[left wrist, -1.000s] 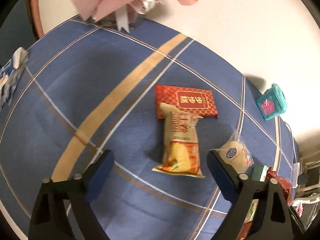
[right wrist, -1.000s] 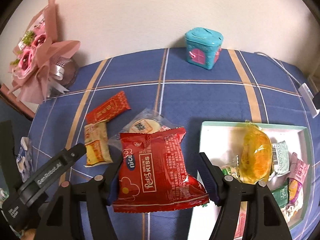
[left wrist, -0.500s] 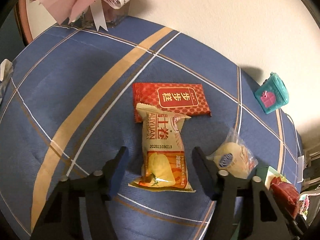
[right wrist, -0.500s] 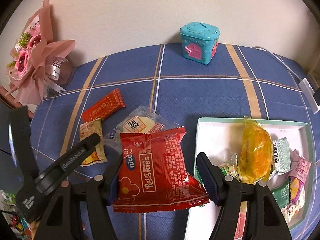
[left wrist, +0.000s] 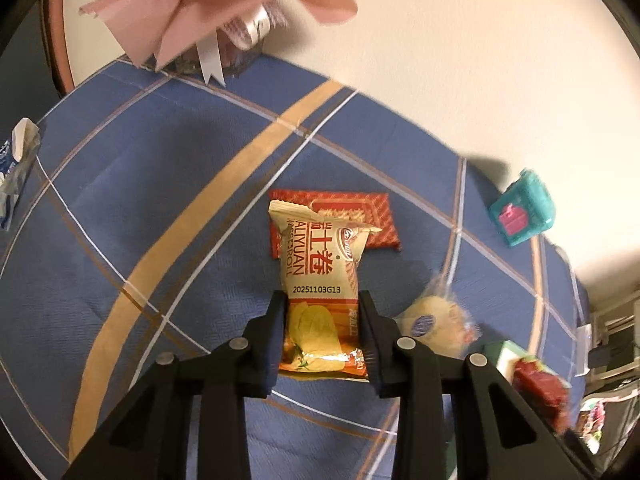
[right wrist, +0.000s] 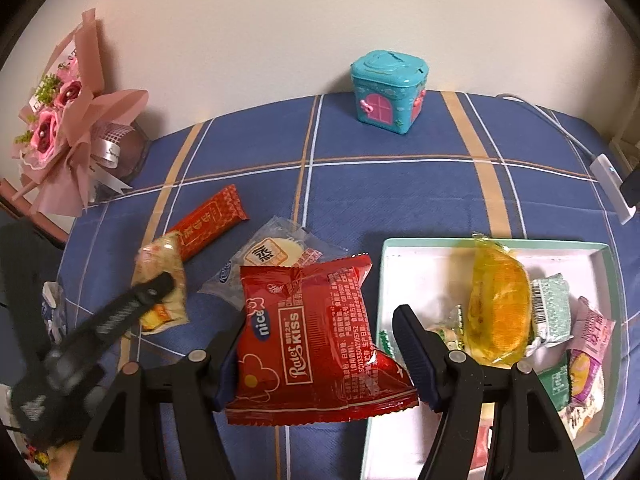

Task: Organize snacks
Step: 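Grasp the red Rolls Kiss packet with right gripper while left grasps the yellow-orange roll, then carry both packets over the white tray and open both grippers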

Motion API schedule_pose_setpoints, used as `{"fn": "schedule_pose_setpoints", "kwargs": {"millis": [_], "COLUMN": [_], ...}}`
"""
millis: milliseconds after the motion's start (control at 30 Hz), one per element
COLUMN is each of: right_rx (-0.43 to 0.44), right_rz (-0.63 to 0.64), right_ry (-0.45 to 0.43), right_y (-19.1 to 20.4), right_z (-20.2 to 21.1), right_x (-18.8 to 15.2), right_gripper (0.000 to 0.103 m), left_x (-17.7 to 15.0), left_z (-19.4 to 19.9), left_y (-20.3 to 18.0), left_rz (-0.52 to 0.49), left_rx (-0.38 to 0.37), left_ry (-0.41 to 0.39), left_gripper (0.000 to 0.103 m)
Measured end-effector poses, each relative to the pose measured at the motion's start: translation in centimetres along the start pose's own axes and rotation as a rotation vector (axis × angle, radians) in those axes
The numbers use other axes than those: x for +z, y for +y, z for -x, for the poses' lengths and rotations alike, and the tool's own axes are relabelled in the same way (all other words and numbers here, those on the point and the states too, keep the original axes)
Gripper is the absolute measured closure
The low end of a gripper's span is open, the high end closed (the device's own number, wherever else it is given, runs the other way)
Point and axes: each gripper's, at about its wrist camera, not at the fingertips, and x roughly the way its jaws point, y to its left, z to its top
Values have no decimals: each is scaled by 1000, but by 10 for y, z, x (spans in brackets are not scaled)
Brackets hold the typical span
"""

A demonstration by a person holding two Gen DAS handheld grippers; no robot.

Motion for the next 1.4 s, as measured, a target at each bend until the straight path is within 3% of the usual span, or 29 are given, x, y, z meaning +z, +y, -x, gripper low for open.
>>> {"fn": "schedule_pose_setpoints", "kwargs": {"millis": [233, 600, 767, 1000, 1400], "right_rx": [-16, -80, -168, -195, -278], "right_rz": [-52, -203, -291, -372, -429], "right_ry": [-14, -79, -116, -134, -128], "right_y": [-24, -106, -154, -198, -230], "right_z": [16, 59, 79, 86, 79], "right_x": [4, 12, 12, 12, 6], "right_gripper": [32, 32, 32, 32, 32], "left_x": [1, -24, -43, -72, -91], "left_z": [32, 66, 60, 48, 21], "left_y": [-16, -91, -130, -177, -197], "left_rz": [-4, -167, -266, -408, -469], "left_rx": [-72, -188, -228, -245, -243], "left_ry": [-33, -53, -16, 6, 44], "left_gripper": [67, 67, 67, 67, 67]}}
